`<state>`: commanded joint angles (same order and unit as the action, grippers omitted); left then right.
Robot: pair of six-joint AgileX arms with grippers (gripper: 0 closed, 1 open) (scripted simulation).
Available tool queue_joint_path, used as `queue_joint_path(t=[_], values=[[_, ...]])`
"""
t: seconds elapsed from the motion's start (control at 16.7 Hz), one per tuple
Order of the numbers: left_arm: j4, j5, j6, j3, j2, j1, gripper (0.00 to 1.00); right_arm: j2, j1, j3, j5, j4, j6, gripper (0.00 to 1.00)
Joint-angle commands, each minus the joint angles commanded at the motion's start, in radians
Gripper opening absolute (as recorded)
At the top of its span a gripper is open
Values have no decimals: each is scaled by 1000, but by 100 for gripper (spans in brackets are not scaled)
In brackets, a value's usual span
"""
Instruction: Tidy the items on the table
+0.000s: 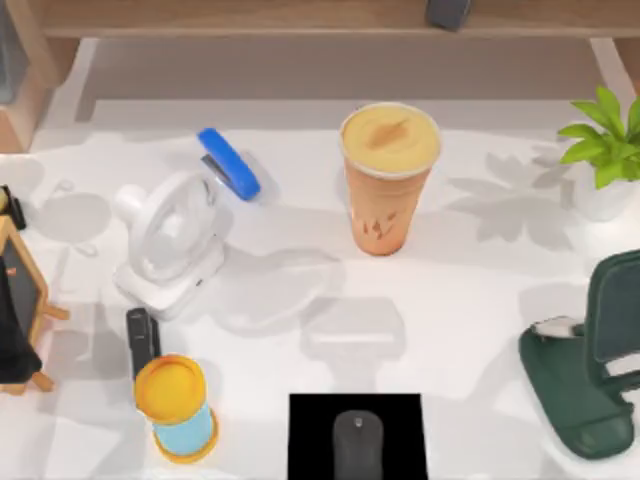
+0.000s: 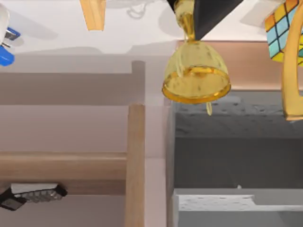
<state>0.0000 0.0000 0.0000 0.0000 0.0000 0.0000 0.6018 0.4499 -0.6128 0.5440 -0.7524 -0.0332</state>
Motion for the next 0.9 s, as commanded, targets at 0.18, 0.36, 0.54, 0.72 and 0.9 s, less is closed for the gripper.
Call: queue_joint_path(t=[0.18,0.36,0.54,0.72,0.9], values=[[0,0,0,0,0,0,100,-137,213,47,35,40,-139,0],[0,0,0,0,0,0,100,-198,337,92,5,80,-217,0],[0,0,0,0,0,0,100,-220,369,107,-17,91,-234,0],[0,0,0,0,0,0,100,-216,366,103,-16,88,-235,0],[0,0,0,0,0,0,100,-217,350,104,-29,105,-227,0]])
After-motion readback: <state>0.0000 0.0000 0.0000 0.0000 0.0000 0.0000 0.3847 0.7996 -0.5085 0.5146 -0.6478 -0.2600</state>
